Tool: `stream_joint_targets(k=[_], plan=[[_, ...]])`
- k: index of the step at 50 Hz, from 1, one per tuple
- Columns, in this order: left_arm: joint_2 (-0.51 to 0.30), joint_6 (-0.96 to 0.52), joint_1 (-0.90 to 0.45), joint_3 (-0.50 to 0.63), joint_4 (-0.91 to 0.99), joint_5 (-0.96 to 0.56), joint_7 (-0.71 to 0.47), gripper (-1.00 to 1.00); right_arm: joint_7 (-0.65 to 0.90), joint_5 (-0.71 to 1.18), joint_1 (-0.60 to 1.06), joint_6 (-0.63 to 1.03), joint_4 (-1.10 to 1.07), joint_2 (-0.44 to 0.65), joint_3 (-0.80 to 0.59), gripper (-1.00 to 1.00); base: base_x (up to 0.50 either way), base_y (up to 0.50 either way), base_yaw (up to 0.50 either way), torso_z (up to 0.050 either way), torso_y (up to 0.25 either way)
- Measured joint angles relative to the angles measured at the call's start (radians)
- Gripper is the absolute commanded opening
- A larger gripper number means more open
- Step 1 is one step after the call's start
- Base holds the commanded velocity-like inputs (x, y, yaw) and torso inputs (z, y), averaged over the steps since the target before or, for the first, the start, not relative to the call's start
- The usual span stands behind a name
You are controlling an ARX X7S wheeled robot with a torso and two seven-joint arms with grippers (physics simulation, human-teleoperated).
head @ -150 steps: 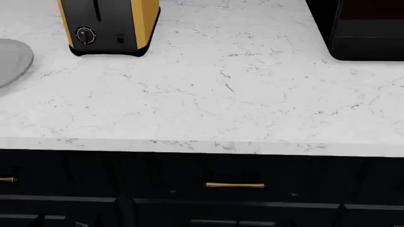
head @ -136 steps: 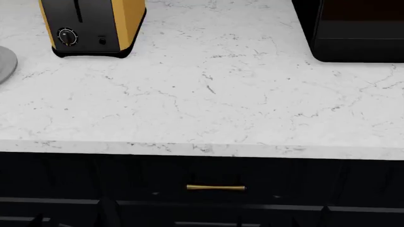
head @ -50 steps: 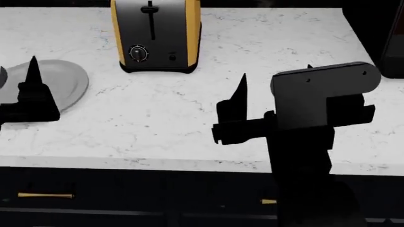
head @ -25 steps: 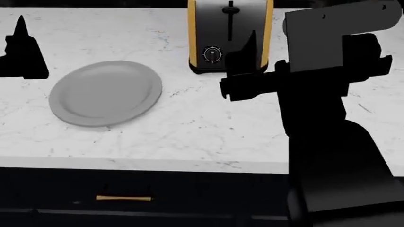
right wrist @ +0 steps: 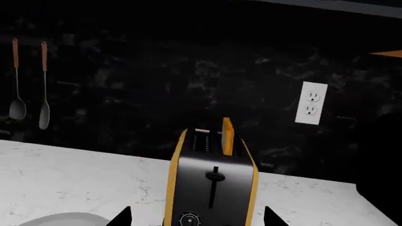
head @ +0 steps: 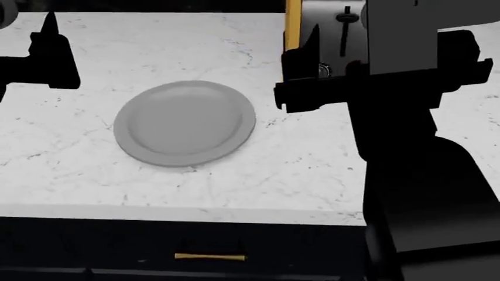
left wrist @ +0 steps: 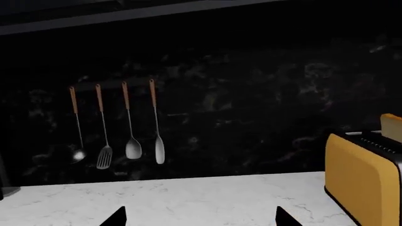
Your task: Place the toasted item on a plate.
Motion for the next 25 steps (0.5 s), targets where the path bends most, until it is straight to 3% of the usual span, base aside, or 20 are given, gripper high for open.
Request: stream_joint_targets(k=[4,10,20,25], plan=[[-0.002,0.001,-0.002,0.007,-0.001,-0.002,0.003,1.00,0.000,0.004,-0.006,-0.006,0.002,0.000,0.006,1.00,0.19,0.50,0.00,0.050,0.062],[-0.003,0.007,-0.002,0.013,-0.009,-0.004,0.004,1.00,0.002,0.015,-0.011,-0.015,0.010,-0.007,0.017,1.00,0.04,0.00,0.00,0.050,0.062],[-0.002,0.001,-0.002,0.023,-0.003,-0.011,0.002,1.00,0.001,0.031,0.009,0.003,0.004,-0.004,0.039,1.00,0.49,0.00,0.00,0.050,0.062],[-0.004,-0.005,-0.004,0.023,0.005,-0.015,0.000,1.00,0.006,0.032,0.021,0.013,-0.003,-0.001,0.039,1.00,0.05,0.00,0.00,0.050,0.062]])
